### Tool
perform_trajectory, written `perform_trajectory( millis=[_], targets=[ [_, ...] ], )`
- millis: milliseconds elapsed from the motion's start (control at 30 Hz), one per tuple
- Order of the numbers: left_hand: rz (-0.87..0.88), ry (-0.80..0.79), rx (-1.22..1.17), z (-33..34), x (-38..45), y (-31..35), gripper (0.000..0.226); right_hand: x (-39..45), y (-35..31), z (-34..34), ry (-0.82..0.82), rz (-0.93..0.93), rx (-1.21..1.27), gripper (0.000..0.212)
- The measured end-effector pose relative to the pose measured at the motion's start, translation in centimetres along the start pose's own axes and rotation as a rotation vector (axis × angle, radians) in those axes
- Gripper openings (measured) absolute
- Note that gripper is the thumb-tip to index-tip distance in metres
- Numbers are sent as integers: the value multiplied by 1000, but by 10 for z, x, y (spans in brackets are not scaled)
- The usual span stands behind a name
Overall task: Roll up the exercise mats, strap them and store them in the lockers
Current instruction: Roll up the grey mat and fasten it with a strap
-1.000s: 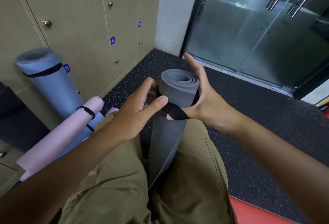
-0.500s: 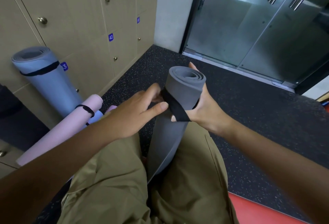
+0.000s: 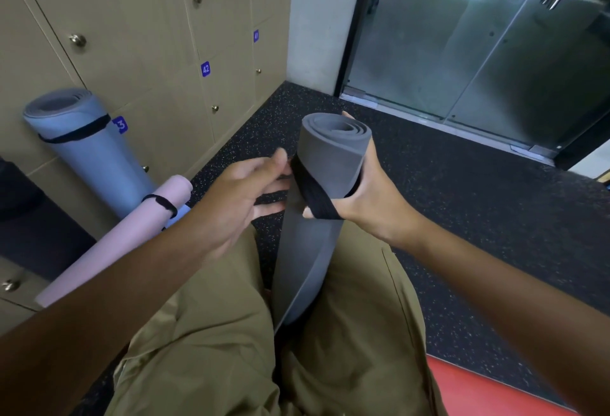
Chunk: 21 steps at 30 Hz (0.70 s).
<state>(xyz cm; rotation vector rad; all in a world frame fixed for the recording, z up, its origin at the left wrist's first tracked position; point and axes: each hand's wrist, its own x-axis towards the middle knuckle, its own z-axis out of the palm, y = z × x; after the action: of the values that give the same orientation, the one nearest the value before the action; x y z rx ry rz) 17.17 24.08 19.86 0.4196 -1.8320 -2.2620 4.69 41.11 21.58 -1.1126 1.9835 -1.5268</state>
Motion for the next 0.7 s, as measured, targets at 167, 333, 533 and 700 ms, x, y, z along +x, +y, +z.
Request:
perform_trajectory(
  millis=[167,333,533,700],
  targets=[
    [-72,11,1,4,2,8,34,2,-3,-1,-10,-23,-11,138],
    [-92,26,-8,6,6,10,37,0,-8,-8,35,-180,-106,148],
    [-146,-60,-95,7,10,10,43,-5,-9,-14,66,-227,-137,107],
    [-210,-68,-257,2,8,-13,31,-14,-9,-13,101,-197,-67,98]
  ],
)
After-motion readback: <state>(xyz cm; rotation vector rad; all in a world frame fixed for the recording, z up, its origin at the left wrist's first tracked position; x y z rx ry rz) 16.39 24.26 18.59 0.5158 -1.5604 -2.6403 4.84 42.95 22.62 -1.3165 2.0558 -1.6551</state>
